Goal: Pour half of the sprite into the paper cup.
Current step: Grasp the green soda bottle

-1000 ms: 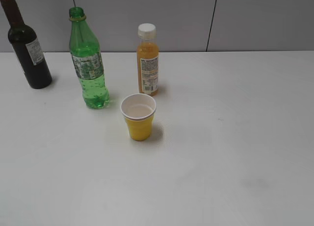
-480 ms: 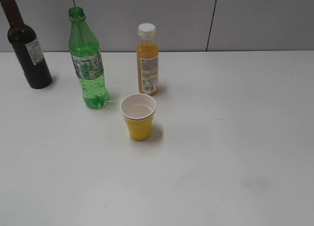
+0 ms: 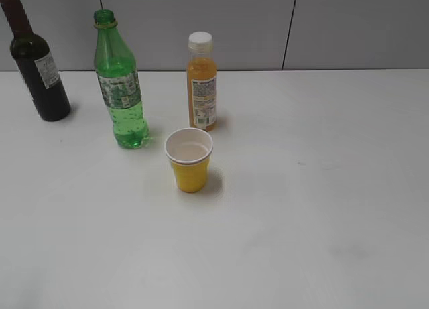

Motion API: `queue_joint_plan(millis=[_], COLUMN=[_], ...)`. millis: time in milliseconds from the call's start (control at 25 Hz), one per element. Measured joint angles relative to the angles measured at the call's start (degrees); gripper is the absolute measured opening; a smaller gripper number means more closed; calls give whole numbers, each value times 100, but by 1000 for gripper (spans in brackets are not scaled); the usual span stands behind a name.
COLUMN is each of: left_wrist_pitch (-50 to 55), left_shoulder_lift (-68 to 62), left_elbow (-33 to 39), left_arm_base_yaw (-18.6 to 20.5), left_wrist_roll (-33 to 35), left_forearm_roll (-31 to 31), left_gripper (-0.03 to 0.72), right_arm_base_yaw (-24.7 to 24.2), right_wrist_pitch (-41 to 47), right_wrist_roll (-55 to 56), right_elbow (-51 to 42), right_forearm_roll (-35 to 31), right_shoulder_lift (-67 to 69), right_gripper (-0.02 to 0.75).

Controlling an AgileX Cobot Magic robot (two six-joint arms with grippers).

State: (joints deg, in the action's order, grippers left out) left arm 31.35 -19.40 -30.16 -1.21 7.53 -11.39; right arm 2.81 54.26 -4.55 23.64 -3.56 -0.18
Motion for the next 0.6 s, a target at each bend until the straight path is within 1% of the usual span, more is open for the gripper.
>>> queue_joint_plan(millis=[200, 320, 600], left_wrist_pitch=[-922, -1678, -3135], left_shoulder_lift=[-1030, -1714, -3061], left_elbow=[0, 0, 0], left_arm_base_yaw=[-341, -505, -1245], left_wrist_roll=[114, 159, 170], left_forearm_roll=[0, 6, 263], left_gripper=[649, 644, 633], right_arm_base_yaw=[0, 0, 0], right_wrist_pitch=[0, 0, 0], right_wrist_roll=[5, 5, 5], right_elbow=[0, 0, 0], right_forearm_roll=[0, 0, 0], right_shoulder_lift=[0, 0, 0], right_gripper=[591, 591, 591])
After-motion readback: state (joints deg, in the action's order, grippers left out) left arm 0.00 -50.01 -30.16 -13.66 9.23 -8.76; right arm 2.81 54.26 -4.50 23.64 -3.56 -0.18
